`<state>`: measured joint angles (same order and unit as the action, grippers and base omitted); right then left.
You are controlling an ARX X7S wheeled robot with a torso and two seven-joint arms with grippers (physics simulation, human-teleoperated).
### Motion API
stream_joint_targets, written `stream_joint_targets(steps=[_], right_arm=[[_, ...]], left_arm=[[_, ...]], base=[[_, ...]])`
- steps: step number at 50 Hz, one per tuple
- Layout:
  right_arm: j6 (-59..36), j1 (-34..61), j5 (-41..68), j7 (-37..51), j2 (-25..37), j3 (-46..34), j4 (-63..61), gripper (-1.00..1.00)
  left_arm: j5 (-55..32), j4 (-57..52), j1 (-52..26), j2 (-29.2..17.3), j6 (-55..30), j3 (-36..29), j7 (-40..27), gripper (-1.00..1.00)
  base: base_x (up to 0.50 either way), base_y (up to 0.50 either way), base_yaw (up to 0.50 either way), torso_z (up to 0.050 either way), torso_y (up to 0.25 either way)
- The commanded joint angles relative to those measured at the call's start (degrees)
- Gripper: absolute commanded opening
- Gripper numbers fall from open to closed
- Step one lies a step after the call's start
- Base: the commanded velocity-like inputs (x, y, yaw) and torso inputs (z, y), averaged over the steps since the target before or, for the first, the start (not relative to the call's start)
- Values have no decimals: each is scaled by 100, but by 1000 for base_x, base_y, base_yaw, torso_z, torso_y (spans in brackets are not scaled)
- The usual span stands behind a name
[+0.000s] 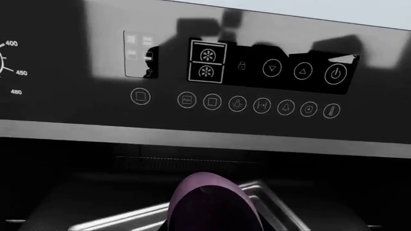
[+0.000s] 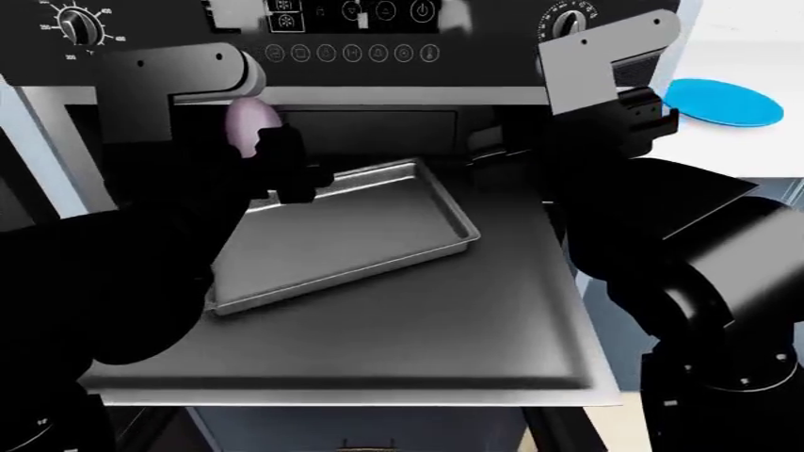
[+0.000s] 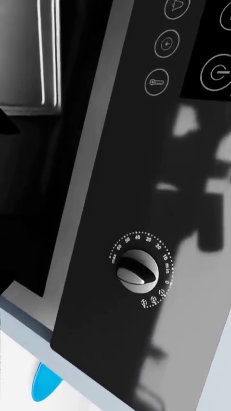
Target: Place the eggplant on the top rack of the oven.
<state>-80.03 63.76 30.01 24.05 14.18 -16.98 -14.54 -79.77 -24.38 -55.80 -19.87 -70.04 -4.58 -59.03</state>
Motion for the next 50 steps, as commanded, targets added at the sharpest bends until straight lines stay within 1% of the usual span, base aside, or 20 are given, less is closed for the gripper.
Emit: stream_joint_targets(steps=[1, 17, 33, 45, 50], right_arm=[[16, -32, 41, 48, -4, 87, -5, 100], [-15, -13, 96, 94, 20, 65, -31, 100], [45, -60, 137, 121, 27, 46, 33, 100], [94, -69, 181, 173, 24, 126, -32, 100], [107, -73, 187, 185, 44, 108, -38, 100]], left_arm=[[-78, -10, -19, -22, 67, -15, -59, -100], [-107, 10, -44, -57, 116, -59, -74, -100], [-95, -7, 5, -99, 196, -110, -35, -100], [-48, 17, 34, -127, 240, -178, -8, -100], [167, 119, 112, -138, 345, -261, 198, -100]], base=[[0, 0, 0, 0, 0], [13, 0, 0, 0, 1], [279, 0, 0, 0, 1], [0, 0, 0, -2, 0], [0, 0, 0, 0, 0]])
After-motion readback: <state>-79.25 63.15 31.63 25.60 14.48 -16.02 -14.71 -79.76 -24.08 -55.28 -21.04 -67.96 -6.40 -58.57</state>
